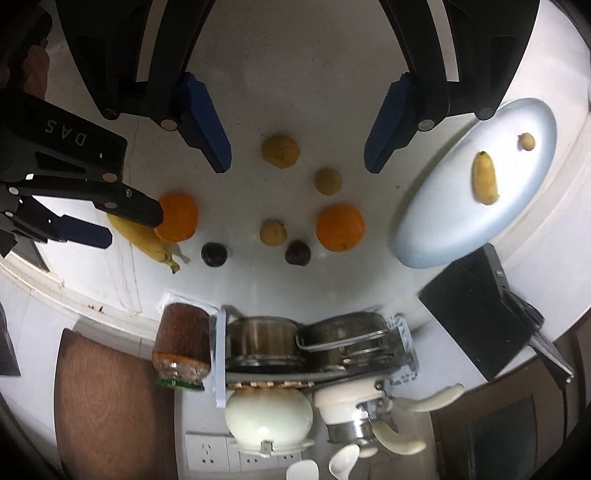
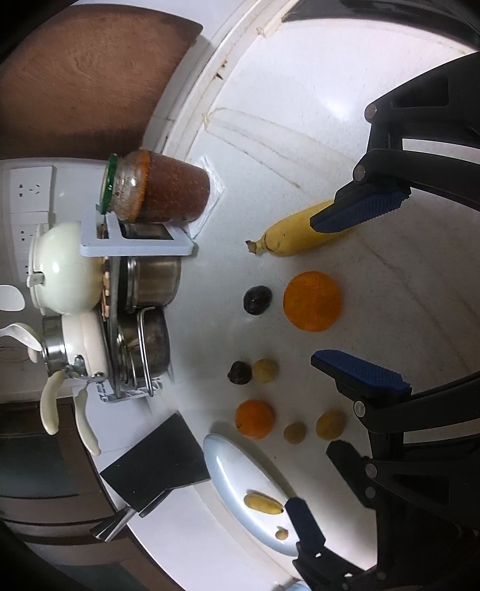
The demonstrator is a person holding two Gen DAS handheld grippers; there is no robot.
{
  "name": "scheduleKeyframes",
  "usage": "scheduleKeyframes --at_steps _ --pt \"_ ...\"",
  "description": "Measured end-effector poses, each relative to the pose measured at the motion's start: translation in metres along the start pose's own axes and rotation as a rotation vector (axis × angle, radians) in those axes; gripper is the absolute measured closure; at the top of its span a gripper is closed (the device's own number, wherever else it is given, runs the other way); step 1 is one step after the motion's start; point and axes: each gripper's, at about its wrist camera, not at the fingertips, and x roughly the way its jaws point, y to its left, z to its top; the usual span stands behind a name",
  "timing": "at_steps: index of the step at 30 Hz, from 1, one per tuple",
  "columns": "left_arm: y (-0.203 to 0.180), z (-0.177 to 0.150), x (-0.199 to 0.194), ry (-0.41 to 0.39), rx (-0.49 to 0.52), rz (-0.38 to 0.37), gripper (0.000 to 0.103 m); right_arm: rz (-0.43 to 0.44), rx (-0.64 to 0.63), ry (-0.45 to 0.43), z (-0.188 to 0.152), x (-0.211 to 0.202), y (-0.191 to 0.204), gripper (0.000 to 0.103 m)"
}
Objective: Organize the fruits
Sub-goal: 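Grasp a mandarin orange with the right tool while the left tool grasps a brown fruit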
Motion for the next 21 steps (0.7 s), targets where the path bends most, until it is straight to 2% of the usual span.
scheduleKeyframes --at_steps 15,21 --pt "0.000 -0.002 0.036 0.104 -0.031 -0.076 0.051 0.018 0.008 0.060 0.000 0.033 0.002 0.037" --pt "0.000 0.000 0.046 0.130 -0.037 -0.084 0.065 0.019 -0.003 0.065 0.002 0.041 0.004 0.039"
